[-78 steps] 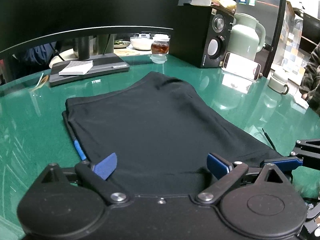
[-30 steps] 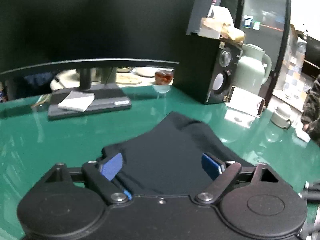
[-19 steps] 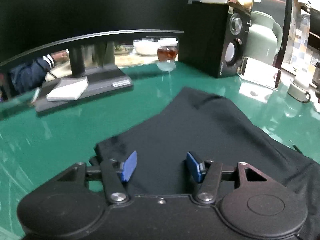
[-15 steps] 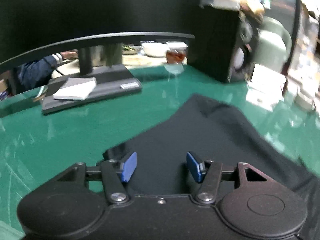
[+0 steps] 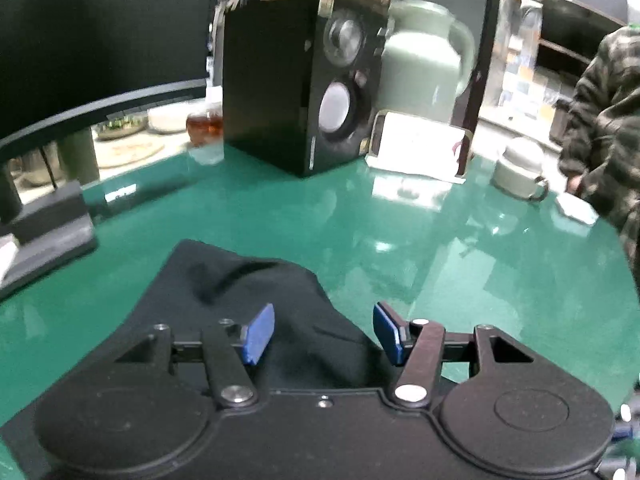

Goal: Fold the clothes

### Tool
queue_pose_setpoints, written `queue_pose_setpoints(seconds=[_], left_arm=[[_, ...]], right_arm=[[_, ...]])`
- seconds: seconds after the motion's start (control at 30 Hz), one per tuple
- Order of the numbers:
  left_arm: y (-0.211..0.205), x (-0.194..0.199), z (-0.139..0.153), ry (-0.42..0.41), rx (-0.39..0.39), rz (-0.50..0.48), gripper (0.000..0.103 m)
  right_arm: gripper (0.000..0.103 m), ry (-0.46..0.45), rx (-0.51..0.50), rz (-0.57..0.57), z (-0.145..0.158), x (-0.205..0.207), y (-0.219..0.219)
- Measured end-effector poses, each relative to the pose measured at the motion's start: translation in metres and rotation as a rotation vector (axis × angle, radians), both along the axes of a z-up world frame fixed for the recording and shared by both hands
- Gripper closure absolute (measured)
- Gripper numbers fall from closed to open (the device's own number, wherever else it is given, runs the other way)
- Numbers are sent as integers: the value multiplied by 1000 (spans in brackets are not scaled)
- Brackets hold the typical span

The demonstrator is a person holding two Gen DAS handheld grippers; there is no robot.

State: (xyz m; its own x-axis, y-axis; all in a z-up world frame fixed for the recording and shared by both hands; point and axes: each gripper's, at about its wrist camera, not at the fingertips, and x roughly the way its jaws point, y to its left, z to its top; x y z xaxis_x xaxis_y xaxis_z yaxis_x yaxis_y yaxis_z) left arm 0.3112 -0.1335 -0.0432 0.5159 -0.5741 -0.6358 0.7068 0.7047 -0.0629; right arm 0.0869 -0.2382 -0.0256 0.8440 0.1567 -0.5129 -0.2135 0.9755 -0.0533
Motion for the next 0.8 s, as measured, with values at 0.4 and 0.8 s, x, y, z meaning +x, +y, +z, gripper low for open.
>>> queue_pose_setpoints(seconds=[0.4, 0.8], left_arm=[[-11, 15, -3, -78, 55, 100, 39], [5, 1, 17, 7, -3, -3, 58]], right_arm=[[86, -15, 38, 25, -5, -16, -5], [87, -49, 146, 42, 8, -9, -8]])
